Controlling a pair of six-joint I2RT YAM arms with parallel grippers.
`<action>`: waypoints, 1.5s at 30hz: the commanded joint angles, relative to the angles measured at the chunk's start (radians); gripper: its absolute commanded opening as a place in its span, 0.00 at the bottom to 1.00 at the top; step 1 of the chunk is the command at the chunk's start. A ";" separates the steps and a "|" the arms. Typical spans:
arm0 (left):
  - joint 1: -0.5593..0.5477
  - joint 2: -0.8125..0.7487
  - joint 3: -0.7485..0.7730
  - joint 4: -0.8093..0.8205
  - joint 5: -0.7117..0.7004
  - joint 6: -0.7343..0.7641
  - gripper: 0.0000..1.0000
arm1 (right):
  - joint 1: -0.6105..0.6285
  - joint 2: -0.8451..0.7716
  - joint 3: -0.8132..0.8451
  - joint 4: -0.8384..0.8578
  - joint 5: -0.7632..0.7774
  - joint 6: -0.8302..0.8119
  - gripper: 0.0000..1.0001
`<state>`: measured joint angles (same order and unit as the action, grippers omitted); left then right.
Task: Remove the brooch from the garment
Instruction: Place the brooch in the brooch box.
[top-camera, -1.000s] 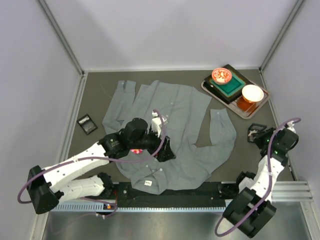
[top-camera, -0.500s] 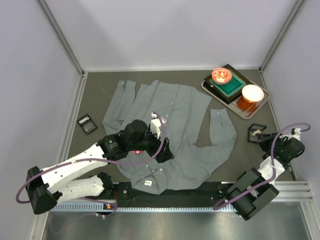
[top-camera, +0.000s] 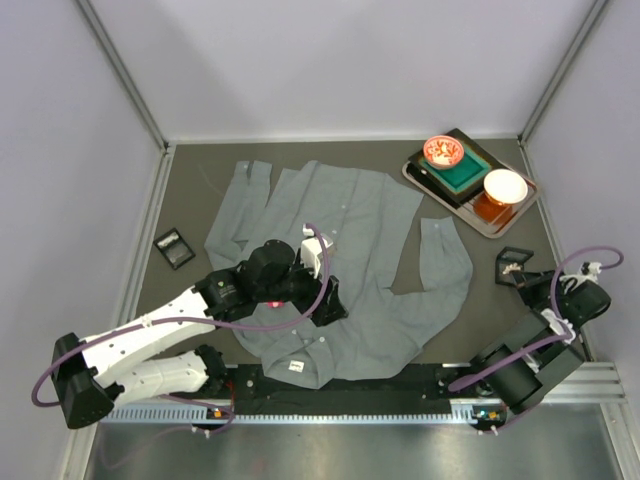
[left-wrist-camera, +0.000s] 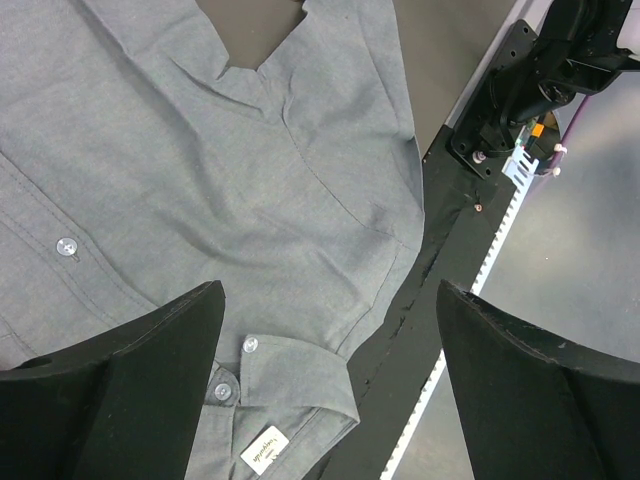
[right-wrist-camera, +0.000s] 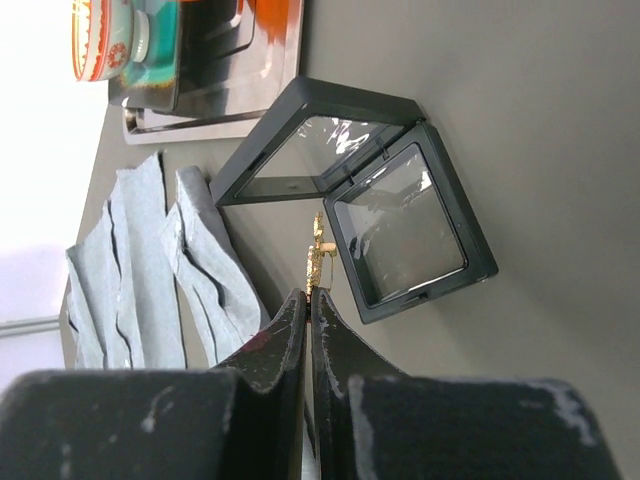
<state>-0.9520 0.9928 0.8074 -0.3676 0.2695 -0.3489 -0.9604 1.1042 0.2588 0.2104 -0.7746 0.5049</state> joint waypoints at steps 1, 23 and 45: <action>-0.004 -0.002 -0.005 0.041 0.013 0.001 0.91 | -0.026 0.037 0.005 0.128 -0.041 0.014 0.00; -0.001 0.003 -0.013 0.045 0.027 -0.002 0.91 | -0.029 0.258 0.010 0.322 -0.080 0.061 0.00; -0.001 0.004 -0.014 0.052 0.039 -0.002 0.91 | -0.028 0.352 0.003 0.431 -0.103 0.103 0.05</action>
<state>-0.9520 0.9977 0.7918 -0.3599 0.2977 -0.3496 -0.9783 1.4498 0.2558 0.5648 -0.8577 0.6140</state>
